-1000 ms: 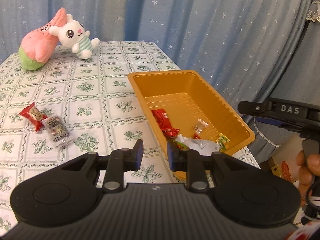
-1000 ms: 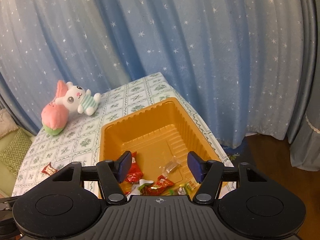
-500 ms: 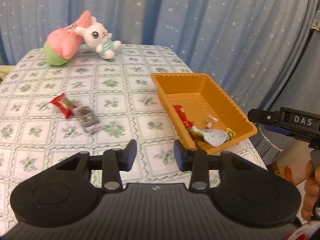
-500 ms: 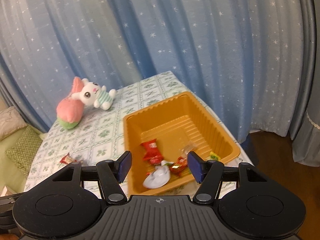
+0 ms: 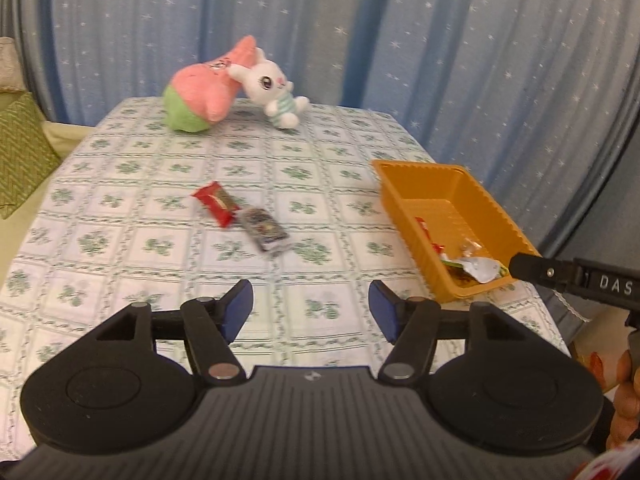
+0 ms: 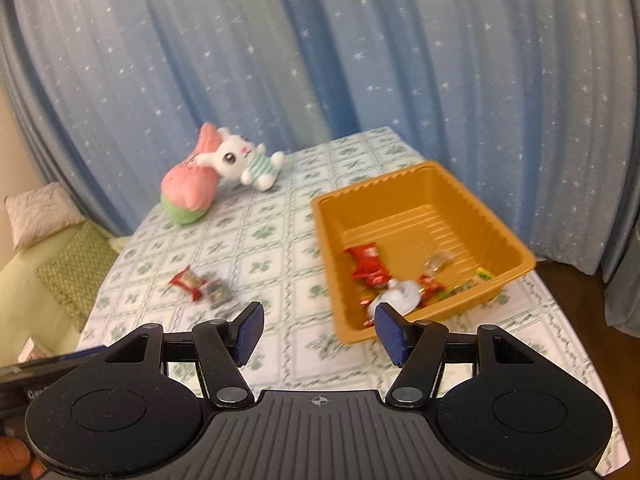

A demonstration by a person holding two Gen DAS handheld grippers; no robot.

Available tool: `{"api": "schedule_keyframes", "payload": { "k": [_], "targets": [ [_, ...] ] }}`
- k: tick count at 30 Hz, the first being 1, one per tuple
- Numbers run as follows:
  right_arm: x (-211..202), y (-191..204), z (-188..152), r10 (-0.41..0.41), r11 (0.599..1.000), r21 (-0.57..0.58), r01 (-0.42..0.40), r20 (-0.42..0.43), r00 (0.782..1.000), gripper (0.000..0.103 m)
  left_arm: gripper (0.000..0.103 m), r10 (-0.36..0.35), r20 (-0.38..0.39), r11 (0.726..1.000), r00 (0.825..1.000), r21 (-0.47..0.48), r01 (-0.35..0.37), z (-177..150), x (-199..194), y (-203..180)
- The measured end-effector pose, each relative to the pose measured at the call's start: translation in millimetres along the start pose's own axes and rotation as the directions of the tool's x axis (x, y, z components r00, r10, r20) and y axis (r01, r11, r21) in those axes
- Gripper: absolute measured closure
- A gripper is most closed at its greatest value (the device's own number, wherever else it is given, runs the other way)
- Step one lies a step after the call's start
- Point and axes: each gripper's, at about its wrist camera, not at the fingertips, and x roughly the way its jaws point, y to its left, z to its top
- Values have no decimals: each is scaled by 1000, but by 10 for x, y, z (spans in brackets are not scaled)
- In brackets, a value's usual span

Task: Organize snacks
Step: 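Pull both tools back from the tray toward the red and silver packets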

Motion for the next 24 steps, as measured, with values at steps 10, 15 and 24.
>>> {"api": "schedule_keyframes", "payload": {
  "k": [10,15,24],
  "targets": [
    [66,369,-91,38,997,-70,-39,-23,999,41,29,58,17,997,998,-52,-57,-52,-169,402],
    [140,486,-97,46,994,-95,-49,-34,998,41,24,83,21,994,996,-69,-82,-58,-199,561],
    [388,703,-56,66,984,-163,-72,-41,997,41,17,126,28,989,992,-86,-123,46,-145,841]
  ]
}}
